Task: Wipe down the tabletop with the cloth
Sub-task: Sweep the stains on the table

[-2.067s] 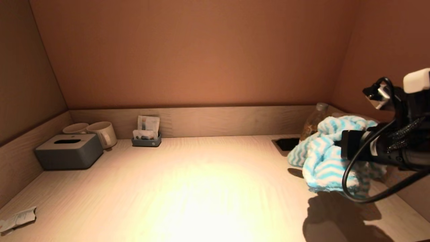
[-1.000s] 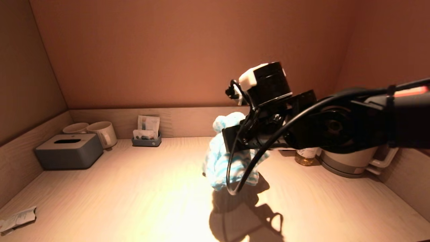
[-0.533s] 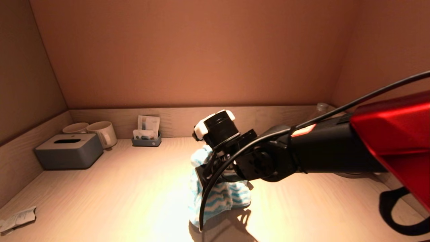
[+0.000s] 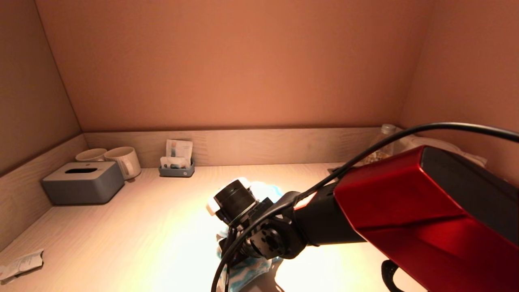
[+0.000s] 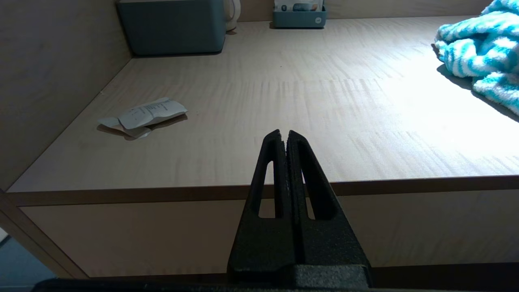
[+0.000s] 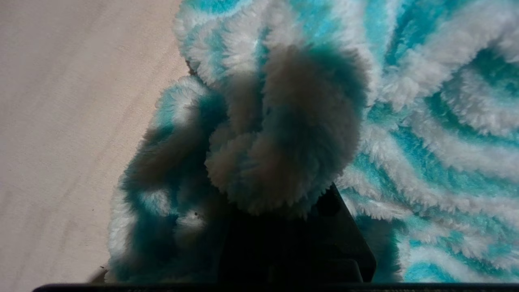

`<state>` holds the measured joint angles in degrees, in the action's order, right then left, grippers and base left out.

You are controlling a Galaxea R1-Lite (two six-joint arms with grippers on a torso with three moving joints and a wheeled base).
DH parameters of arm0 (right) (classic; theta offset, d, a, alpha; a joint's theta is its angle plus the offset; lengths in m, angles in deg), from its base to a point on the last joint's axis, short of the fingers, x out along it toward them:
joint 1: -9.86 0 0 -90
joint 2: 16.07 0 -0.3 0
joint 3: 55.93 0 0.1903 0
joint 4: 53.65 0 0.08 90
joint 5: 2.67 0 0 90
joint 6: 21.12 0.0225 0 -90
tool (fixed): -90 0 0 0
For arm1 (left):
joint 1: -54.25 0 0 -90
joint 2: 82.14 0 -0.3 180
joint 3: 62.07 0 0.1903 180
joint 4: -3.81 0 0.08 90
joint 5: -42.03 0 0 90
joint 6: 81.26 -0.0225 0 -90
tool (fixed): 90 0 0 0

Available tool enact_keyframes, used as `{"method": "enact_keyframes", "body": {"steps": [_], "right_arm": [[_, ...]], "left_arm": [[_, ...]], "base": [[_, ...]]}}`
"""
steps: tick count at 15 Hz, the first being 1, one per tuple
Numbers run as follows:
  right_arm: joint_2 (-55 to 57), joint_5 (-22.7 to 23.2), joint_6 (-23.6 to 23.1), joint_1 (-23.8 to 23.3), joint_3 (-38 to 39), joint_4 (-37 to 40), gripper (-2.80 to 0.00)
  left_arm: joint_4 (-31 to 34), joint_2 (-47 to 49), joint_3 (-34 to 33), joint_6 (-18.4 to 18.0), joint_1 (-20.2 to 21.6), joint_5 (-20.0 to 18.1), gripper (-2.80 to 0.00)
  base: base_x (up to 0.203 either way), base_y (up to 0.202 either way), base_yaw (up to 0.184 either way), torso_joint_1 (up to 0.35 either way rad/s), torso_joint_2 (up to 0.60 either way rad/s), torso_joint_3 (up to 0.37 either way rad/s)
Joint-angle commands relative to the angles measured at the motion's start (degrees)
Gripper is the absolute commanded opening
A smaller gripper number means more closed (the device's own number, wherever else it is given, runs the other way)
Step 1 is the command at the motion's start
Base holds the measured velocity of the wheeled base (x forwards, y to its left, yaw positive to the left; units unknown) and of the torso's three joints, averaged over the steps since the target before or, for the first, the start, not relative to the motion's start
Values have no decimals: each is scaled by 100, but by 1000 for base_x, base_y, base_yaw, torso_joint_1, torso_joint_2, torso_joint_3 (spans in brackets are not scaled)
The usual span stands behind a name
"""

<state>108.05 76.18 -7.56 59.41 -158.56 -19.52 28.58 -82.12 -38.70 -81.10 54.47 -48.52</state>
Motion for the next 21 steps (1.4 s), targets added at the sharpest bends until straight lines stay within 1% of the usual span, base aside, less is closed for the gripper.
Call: {"method": "enact_keyframes", "body": {"steps": [1,2,4,5,7,8,11,12,13,15,16,18,20,21], "right_arm": [[132,34,16,92,39,51,-280],[213,30,9,177,-91,43,-280],[396,9,1,142,-527,60,-280],[566,-25,-6,24,-796,75,-280],[729,-96,-3,-363,-1043,106,-280],[743,-105,0,-443,-1055,108,-280],[600,-106,8,-1292,-904,110,-280],[417,-106,11,-1430,-667,108,-280],[262,-105,9,-1460,-429,99,-280],[-147,-98,7,-1445,134,68,-280],[-400,-94,7,-1278,381,63,-280],[-703,-94,7,-693,738,61,-280],[-773,-97,25,-268,776,61,-280],[-690,-97,36,-116,676,59,-280]], "left_arm": [[0,-2,0,2,4,2,-280],[0,-2,0,2,4,2,-280],[0,-2,0,2,4,2,-280],[0,-2,0,2,4,2,-280],[0,-2,0,2,4,2,-280],[0,-2,0,2,4,2,-280],[0,-2,0,2,4,2,-280],[0,-2,0,2,4,2,-280],[0,-2,0,2,4,2,-280],[0,-2,0,2,4,2,-280],[0,-2,0,2,4,2,-280],[0,-2,0,2,4,2,-280],[0,-2,0,2,4,2,-280],[0,-2,0,2,4,2,-280]], "base": [[0,0,0,0,0,0],[0,0,0,0,0,0],[0,0,0,0,0,0],[0,0,0,0,0,0],[0,0,0,0,0,0],[0,0,0,0,0,0],[0,0,0,0,0,0],[0,0,0,0,0,0],[0,0,0,0,0,0],[0,0,0,0,0,0],[0,0,0,0,0,0],[0,0,0,0,0,0],[0,0,0,0,0,0],[0,0,0,0,0,0]]}}
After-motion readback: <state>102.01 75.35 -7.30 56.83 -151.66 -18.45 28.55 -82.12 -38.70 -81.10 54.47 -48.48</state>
